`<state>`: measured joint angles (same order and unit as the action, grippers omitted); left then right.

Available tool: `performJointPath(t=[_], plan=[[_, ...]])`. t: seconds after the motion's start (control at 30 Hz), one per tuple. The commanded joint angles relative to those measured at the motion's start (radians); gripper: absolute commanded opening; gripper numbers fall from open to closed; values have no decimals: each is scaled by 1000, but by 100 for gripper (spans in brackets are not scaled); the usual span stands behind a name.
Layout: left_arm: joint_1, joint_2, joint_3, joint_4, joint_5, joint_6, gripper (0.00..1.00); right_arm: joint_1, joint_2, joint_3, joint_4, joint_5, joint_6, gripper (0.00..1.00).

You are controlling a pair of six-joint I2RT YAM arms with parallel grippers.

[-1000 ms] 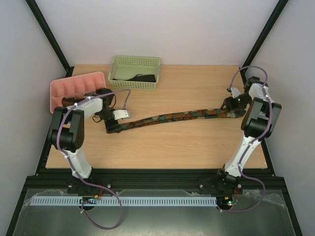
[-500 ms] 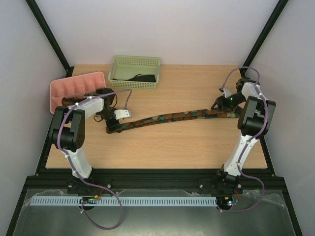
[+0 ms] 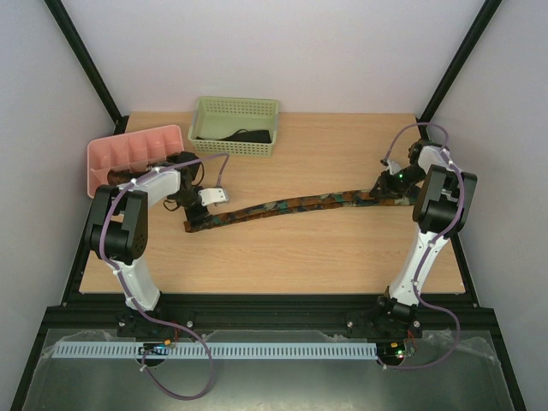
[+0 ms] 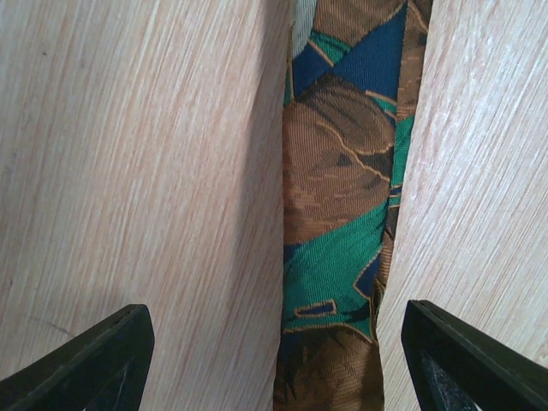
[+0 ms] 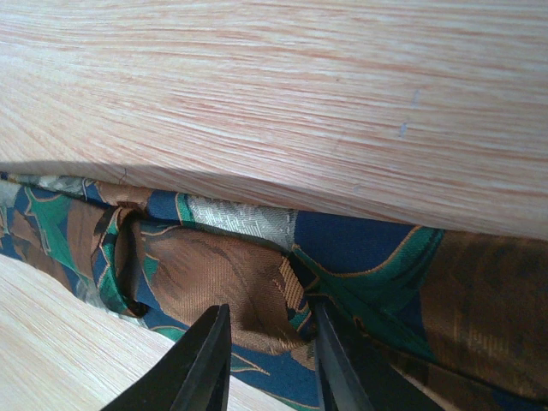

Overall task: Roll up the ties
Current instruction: Tie the tie at the center of the board.

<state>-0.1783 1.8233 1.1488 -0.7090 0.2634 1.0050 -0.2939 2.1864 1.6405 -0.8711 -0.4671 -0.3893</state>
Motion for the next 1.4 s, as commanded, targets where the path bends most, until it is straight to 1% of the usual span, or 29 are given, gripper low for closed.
performJointPath(t=[0.0,0.17,0.2,0.3,0.47,0.57,0.7,0.9,1.03,1.37], plan=[[5,-24,27,9,31,-16,83,4,11,17,-64,-30,-3,17],[7,-26,39,18,33,-16,83,4,-3,24,-76,-42,-12,2],[7,-29,41,18,37,-14,83,4,-7,28,-80,-42,-13,1],[5,-36,40,31,44,-10,84,4,-26,34,-87,-38,-17,1],[-1,-34,54,44,66,-23,84,2,-46,30,-77,17,-16,1],[-22,-34,62,52,74,-37,84,2,-45,26,-74,26,-8,1],[-68,-53,36,106,85,-58,85,2,-46,21,-67,21,5,1],[-139,-24,28,171,33,-77,85,2,-47,18,-63,28,10,1],[-150,-1,44,172,25,-75,85,2,-48,19,-61,32,13,1],[-157,18,0,168,-16,-31,84,2,-53,16,-60,41,15,1]])
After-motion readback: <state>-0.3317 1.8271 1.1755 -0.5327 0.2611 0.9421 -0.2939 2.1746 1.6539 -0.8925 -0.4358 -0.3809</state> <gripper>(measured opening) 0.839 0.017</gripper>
